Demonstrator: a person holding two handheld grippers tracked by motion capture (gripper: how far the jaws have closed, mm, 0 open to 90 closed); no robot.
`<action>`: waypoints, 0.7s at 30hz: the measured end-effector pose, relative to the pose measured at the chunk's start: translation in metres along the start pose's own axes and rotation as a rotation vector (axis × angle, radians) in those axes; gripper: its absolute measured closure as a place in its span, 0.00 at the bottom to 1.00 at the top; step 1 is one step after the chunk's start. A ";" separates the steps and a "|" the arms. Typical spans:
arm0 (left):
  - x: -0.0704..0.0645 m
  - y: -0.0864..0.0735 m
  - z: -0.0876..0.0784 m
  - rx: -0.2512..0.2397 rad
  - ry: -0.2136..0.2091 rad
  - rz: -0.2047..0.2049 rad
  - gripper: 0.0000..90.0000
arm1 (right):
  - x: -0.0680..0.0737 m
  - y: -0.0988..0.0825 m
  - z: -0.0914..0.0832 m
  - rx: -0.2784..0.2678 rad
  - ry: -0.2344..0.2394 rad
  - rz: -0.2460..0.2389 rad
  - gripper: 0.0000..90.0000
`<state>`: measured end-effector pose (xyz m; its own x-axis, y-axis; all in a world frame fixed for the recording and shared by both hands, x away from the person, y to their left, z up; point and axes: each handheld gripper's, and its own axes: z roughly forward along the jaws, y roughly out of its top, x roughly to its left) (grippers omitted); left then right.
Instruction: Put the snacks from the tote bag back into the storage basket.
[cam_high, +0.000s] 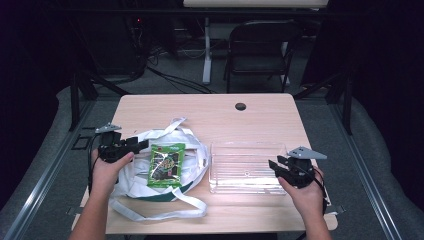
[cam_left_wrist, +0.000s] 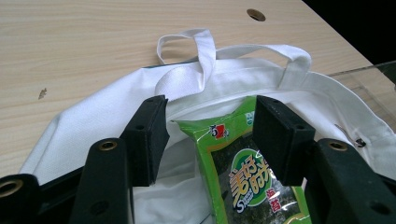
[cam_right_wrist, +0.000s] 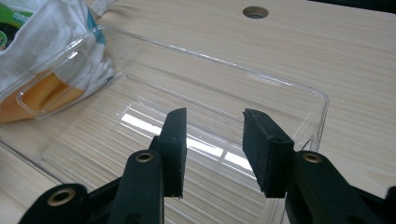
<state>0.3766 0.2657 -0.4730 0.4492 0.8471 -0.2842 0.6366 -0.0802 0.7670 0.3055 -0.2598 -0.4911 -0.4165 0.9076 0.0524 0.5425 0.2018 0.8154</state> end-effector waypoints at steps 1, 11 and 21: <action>0.000 0.000 0.000 0.001 -0.005 -0.007 0.50 | -0.001 0.000 0.000 -0.005 0.008 0.006 0.67; 0.000 -0.003 0.011 0.067 -0.035 -0.036 0.51 | -0.001 0.001 0.003 0.027 0.016 0.014 0.67; 0.001 -0.006 0.013 0.110 -0.053 -0.073 0.47 | 0.009 0.007 0.003 0.014 0.034 -0.026 0.67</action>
<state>0.3817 0.2603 -0.4850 0.4301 0.8240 -0.3688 0.7324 -0.0796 0.6762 0.3074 -0.2489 -0.4868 -0.4548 0.8891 0.0516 0.5414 0.2301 0.8086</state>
